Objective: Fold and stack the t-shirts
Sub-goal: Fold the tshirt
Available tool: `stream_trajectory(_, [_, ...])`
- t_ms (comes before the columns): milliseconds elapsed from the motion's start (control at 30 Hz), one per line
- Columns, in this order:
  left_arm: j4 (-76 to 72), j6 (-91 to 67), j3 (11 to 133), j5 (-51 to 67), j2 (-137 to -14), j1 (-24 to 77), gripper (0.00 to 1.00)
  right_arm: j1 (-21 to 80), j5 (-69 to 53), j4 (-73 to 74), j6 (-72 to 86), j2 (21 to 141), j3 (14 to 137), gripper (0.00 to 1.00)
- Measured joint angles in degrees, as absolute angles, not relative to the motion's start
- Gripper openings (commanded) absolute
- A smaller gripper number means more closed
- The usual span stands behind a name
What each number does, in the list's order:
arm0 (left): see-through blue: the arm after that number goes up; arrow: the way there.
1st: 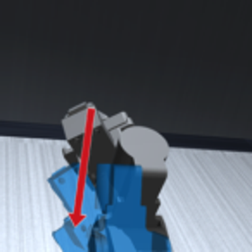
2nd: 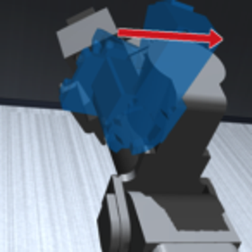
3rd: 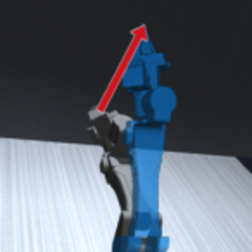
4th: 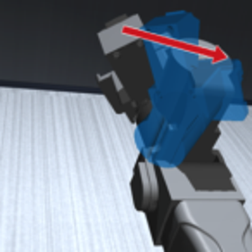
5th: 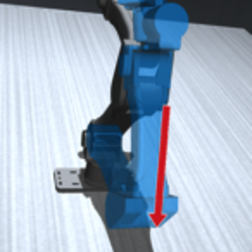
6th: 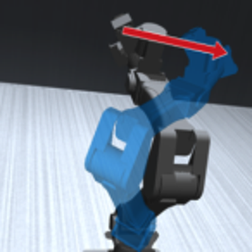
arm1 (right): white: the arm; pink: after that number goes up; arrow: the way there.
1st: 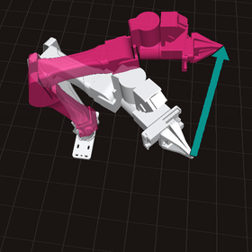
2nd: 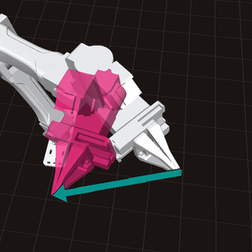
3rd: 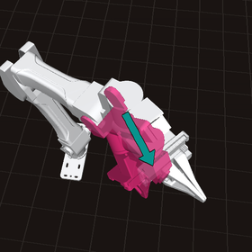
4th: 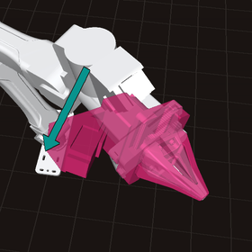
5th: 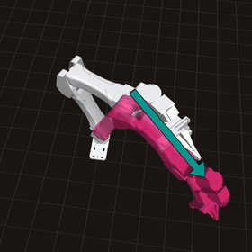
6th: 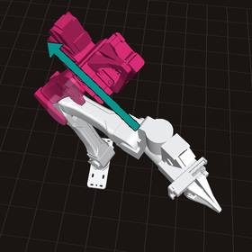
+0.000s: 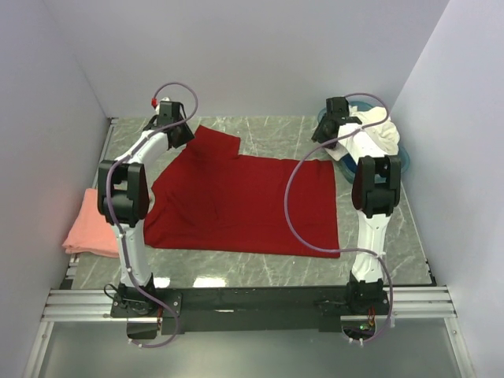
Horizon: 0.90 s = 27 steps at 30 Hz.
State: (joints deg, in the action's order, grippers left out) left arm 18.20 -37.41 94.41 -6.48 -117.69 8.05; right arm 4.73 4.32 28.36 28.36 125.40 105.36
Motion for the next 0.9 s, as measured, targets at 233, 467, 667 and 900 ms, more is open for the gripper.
stream_trajectory(233, [18.8, -30.3, 106.7, -4.3, -128.5, 6.5, 0.53, 0.8, 6.3, 31.7, 28.5, 127.9, 108.3, 0.47])
stream_trajectory(467, [19.8, -24.1, 114.9, -3.2, -137.0, 6.6, 0.61, -0.5, 4.3, 30.8, 27.7, 127.7, 107.9, 0.47])
stream_trajectory(667, [20.5, -20.6, 119.9, -2.8, -142.1, 6.6, 0.61, -1.1, 1.5, 28.9, 26.1, 126.3, 105.9, 0.48])
stream_trajectory(900, [20.5, -19.1, 122.0, 0.5, -142.9, 6.4, 0.51, -0.9, 2.0, 28.1, 24.3, 122.5, 104.8, 0.48])
